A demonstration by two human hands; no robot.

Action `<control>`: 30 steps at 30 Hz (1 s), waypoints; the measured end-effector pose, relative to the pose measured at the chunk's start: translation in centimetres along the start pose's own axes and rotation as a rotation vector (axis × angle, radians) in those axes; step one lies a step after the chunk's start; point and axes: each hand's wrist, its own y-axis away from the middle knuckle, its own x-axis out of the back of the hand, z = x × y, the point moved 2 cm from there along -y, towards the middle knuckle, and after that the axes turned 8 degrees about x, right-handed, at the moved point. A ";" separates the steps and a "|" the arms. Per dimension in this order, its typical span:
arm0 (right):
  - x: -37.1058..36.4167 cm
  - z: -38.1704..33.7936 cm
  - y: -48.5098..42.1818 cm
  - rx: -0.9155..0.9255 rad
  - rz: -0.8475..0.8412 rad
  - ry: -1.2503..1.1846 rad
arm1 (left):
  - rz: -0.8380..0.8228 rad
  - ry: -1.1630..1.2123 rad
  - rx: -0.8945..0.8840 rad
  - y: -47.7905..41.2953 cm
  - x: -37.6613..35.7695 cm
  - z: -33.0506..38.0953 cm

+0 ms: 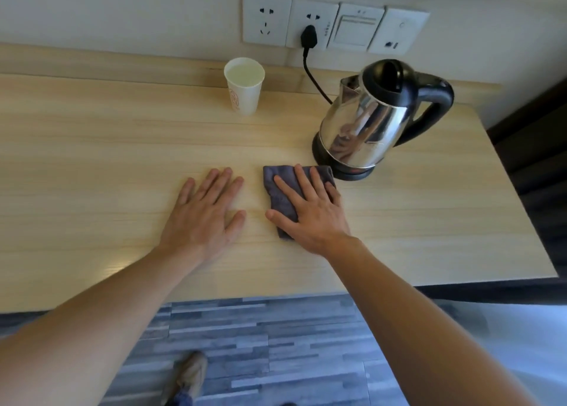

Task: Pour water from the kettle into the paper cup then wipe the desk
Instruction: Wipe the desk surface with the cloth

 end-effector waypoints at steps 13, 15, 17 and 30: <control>-2.0 1.8 9.7 -0.012 0.017 -0.052 | -0.086 -0.019 0.024 -0.1 0.1 0.4; -2.3 1.7 10.8 -0.018 0.021 -0.064 | -0.065 0.046 0.040 0.4 0.4 1.6; -2.6 1.7 11.8 -0.021 0.052 -0.079 | -0.033 0.103 0.028 1.1 0.5 3.9; -1.6 1.8 18.3 -0.200 0.370 -0.761 | 0.011 0.151 0.119 1.4 -2.0 14.3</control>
